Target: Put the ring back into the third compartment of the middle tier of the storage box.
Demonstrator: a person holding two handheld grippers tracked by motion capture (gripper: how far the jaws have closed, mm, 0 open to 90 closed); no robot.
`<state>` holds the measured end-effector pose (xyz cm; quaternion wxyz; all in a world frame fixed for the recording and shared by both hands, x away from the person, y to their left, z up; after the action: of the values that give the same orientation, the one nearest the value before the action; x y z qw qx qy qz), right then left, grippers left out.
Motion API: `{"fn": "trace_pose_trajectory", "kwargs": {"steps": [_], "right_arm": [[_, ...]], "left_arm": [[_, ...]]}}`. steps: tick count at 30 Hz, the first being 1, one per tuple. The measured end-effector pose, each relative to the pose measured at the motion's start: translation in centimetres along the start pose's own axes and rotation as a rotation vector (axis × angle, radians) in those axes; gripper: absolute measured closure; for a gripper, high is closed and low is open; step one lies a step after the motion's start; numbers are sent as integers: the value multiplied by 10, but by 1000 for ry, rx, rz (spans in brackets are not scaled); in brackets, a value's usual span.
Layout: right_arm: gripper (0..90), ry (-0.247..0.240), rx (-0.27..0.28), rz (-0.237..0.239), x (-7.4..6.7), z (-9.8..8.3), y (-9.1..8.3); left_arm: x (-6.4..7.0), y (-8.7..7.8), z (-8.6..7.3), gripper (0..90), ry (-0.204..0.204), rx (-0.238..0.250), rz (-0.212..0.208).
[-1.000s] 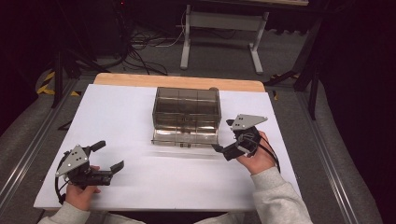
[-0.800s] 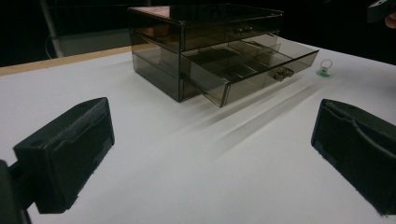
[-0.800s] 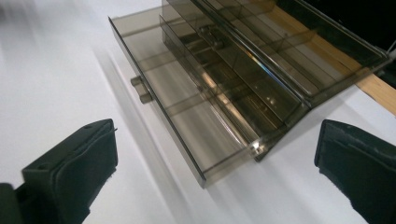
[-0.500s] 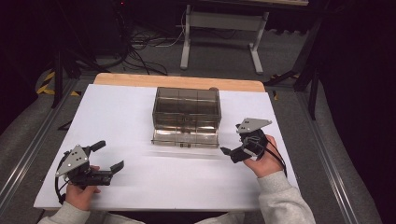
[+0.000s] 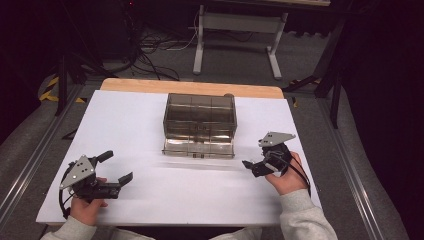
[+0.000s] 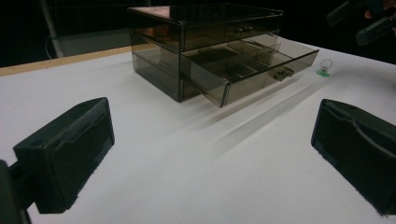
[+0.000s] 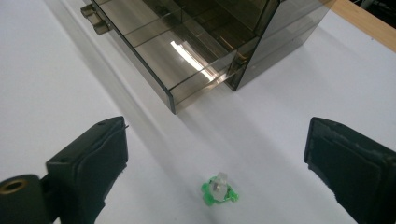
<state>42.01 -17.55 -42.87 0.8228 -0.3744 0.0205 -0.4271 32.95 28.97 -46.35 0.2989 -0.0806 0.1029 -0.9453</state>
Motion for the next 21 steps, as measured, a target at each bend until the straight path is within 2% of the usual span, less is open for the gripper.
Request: {"fn": "trace_pose_trajectory", "kwargs": {"steps": [10,14,15,16,17,18,21], "right_arm": [[199,27,-55,-14,1,-12,6],[329,29,-92,-37,2,-16,9],[329,29,-92,-37,2,-16,9],[388,27,-114,-32,2,-17,11],[388,27,-114,-32,2,-17,11],[439,30,-136,-29,2,-20,14],[464,31,-158,-18,2,-22,17]], "left_arm": [[0,0,0,3,0,0,0],[0,0,0,3,1,-1,0],[0,0,0,3,1,-1,0],[0,0,0,3,1,-1,0],[0,0,0,3,1,-1,0],[0,0,0,3,1,-1,0],[0,0,0,3,0,0,0]]}}
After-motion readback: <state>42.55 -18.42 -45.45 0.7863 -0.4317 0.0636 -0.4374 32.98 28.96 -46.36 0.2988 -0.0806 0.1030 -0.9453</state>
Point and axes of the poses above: each handheld gripper's, and its own axes: y roughly forward along the jaws, z roughly out of its top, x roughly to its right, the point moved 4 cm from there along y, roughly forward along the jaws, and after that the axes turned 14 degrees about -z, right-handed, at the moved point
